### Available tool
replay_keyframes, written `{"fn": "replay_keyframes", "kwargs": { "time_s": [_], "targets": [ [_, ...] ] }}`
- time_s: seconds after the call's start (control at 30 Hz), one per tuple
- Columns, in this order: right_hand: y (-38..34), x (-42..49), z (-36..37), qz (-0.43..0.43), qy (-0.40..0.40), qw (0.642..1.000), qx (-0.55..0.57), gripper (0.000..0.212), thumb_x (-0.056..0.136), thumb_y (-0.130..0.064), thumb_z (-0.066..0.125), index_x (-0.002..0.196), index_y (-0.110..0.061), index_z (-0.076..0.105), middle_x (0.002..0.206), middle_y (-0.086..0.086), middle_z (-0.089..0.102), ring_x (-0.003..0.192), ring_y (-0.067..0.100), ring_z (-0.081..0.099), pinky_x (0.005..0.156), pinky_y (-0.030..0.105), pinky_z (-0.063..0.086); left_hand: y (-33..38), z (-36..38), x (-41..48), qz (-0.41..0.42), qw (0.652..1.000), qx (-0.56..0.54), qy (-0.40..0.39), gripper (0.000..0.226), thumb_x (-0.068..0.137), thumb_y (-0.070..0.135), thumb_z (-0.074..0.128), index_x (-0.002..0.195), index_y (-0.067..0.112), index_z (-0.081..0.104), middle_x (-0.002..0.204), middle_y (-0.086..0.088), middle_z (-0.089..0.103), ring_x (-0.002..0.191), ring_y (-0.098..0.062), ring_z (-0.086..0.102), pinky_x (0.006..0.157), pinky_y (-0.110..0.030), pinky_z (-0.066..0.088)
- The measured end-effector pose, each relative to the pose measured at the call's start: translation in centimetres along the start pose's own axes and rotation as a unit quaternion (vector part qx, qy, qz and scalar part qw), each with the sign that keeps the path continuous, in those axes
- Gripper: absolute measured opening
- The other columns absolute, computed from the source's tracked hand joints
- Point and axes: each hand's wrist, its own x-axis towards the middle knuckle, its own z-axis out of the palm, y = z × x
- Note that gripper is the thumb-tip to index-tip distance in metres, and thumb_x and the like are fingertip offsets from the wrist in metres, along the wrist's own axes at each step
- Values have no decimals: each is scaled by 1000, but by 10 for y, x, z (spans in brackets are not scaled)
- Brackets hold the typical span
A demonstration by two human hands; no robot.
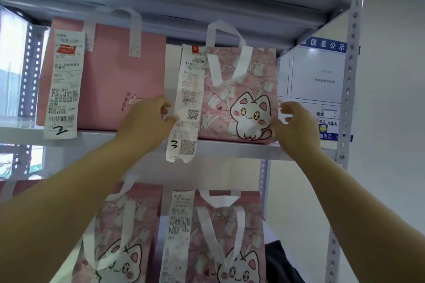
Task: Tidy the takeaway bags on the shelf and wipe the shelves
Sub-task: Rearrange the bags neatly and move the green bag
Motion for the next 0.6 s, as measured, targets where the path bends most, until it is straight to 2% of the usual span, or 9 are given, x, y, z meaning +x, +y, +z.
{"fn": "replay_keyframes", "kwargs": {
  "time_s": [0.17,0.27,0.4,0.5,0.6],
  "targets": [
    [0,-26,-22,-98,36,994,22,21,87,-24,62,107,-15,59,104,-4,62,88,10,56,71,16,37,18,-12,-28,63,996,17,59,22,83,34,65,98,18,60,97,2,60,84,-16,58,72,-30,45],
    [4,-52,-32,-142,12,989,33,16,87,-23,63,100,-15,62,93,-9,59,82,9,58,70,17,44,29,-12,-57,99,993,14,63,18,83,31,65,95,19,60,91,3,59,77,-14,57,65,-21,40],
    [16,-87,-41,-181,-66,981,10,20,88,-29,57,99,-15,63,93,-4,64,82,13,61,73,33,54,34,-1,-102,116,993,16,17,18,83,29,64,94,15,62,88,3,59,77,-14,58,64,-27,45],
    [30,-114,-41,-195,-126,972,-16,20,87,-30,56,96,-15,65,91,-2,67,79,13,61,70,34,54,28,13,-135,105,994,20,-28,18,83,28,65,92,13,63,84,2,61,75,-15,59,67,-30,50],
    [50,-140,-35,-190,-191,962,-38,16,88,-26,58,93,-13,67,88,-3,68,78,14,61,69,34,54,13,32,-165,56,995,17,-86,16,84,32,62,90,18,64,82,6,62,74,-11,59,67,-28,51]
  ]
}}
